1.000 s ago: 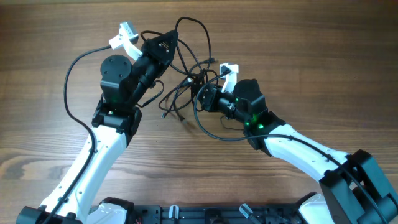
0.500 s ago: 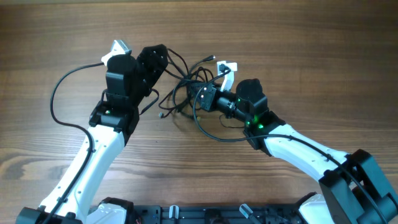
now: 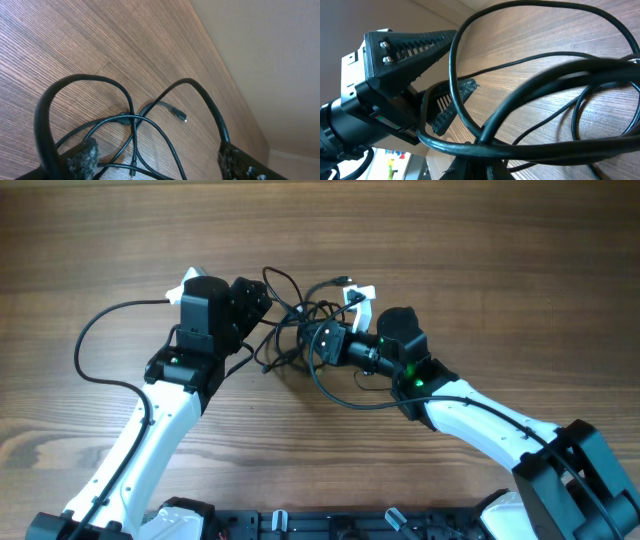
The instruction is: Untangle cables
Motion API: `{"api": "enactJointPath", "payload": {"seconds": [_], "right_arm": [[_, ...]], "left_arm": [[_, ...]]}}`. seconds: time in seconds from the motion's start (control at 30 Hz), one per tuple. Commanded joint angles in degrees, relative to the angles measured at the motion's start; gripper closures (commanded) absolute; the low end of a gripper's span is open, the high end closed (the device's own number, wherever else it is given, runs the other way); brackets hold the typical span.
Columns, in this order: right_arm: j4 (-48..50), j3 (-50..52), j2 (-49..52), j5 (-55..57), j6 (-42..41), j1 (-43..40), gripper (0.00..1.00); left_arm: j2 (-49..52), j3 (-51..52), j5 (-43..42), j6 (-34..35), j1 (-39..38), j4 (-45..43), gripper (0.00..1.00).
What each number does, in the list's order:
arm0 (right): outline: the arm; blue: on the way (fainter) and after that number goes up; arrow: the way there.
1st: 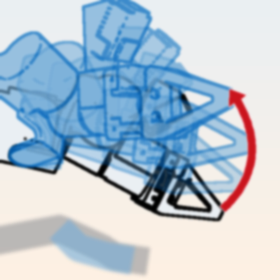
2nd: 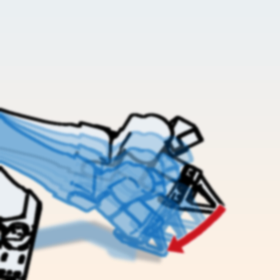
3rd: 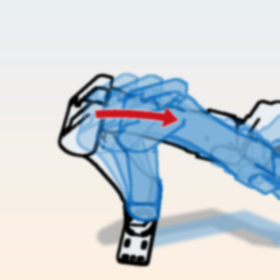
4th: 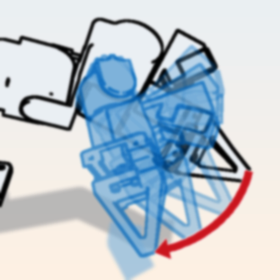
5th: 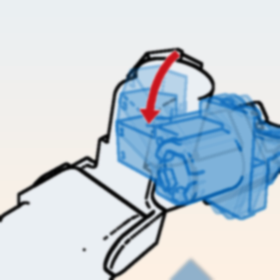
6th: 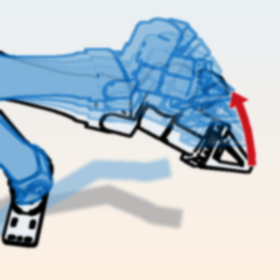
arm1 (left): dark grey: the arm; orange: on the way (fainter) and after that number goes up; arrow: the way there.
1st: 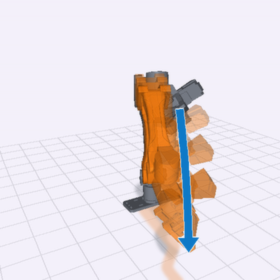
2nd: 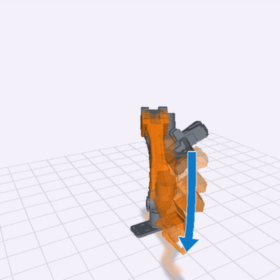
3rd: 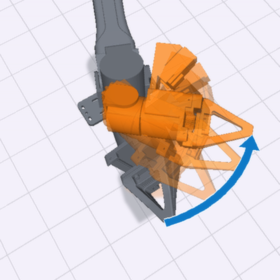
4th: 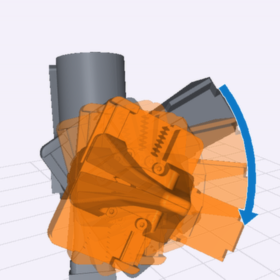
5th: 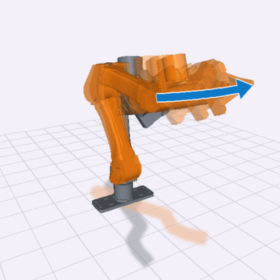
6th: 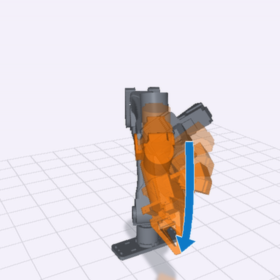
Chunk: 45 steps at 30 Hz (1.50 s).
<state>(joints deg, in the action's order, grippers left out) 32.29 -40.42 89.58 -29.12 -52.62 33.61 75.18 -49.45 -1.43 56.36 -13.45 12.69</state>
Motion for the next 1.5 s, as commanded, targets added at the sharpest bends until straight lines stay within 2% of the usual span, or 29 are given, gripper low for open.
{"api": "enactJointPath", "payload": {"seconds": [0.0, 0.03, 0.07, 0.1, 0.17, 0.2, 0.43, 0.5, 0.57, 0.7, 0.87, 0.97, 1.07, 1.23, 1.3, 1.4, 1.47], "right_arm": [[0.2, 0.0, 0.6, -1.4, -0.1, 0.3, 0.71], [0.2, 0.0, 0.6, -1.4, 0.0, 0.3, 0.65], [0.2, 0.0, 0.6, -1.4, 0.0, 0.3, 0.69], [0.2, 0.0, 0.6, -1.4, 0.0, 0.3, 0.79], [0.2, 0.0, 0.6, -1.4, 0.0, 0.3, 0.92], [0.2, 0.0, 0.6, -1.4, 0.0, 0.3, 0.96], [0.3, 0.0, 0.6, -1.4, 0.1, 0.3, 0.96], [2.3, 0.0, 0.6, -2.7, -0.1, 0.3, 0.96], [7.9, 0.0, 0.6, -5.8, -0.9, 0.3, 0.96], [14.3, 0.0, 0.6, -5.9, -6.6, 0.0, 0.96], [13.9, 0.0, 0.6, -5.7, -9.8, -2.4, 0.96], [12.4, 0.0, 0.6, -6.1, -11.1, -4.8, 0.96], [11.1, 0.0, 0.6, -6.6, -11.9, -5.7, 0.96], [10.3, 0.0, 0.6, -9.1, -11.9, -5.7, 0.96], [10.4, 0.0, 0.6, -11.7, -11.8, -5.7, 0.96], [12.1, 0.0, 0.6, -16.3, -11.6, -5.7, 0.96], [15.1, 0.0, 0.6, -19.3, -11.6, -5.7, 0.96]], "left_arm": [[0.3, -0.4, 0.0, -1.0, -0.2, -0.2, 0.23], [0.3, -0.4, 0.0, -0.6, -0.2, -0.2, 0.23], [0.3, -0.4, 0.0, -0.6, -0.2, -0.2, 0.23], [0.3, -0.4, 0.0, -0.6, -0.2, -0.2, 0.24], [0.3, -0.4, 0.0, -0.6, -0.2, -0.3, 0.24], [0.3, -0.4, 0.0, -0.6, -0.2, -0.4, 0.24], [0.3, -0.4, -0.1, -0.6, -0.2, -1.3, 0.21], [0.3, -0.4, -2.2, -0.9, -0.2, -1.3, 0.12], [0.3, -0.4, -4.0, -7.7, -0.2, -1.1, 0.0], [0.3, -0.4, -4.1, -16.0, -0.2, 3.6, 0.0], [-0.7, -0.4, -4.1, -16.8, -0.2, 5.6, 0.0], [-4.8, -0.4, -4.1, -17.5, -0.2, 3.5, 0.0], [-9.8, -0.4, -4.0, -21.6, -0.2, 2.8, 0.0], [-17.3, -0.4, -1.3, -21.7, -0.2, 2.7, 0.0], [-19.2, -0.4, -3.2, -23.2, -0.2, 3.0, 0.0], [-19.5, -0.4, -10.9, -31.1, -0.2, 3.9, 0.0], [-18.9, -0.4, -14.3, -33.2, -0.2, 5.0, 0.0]]}}
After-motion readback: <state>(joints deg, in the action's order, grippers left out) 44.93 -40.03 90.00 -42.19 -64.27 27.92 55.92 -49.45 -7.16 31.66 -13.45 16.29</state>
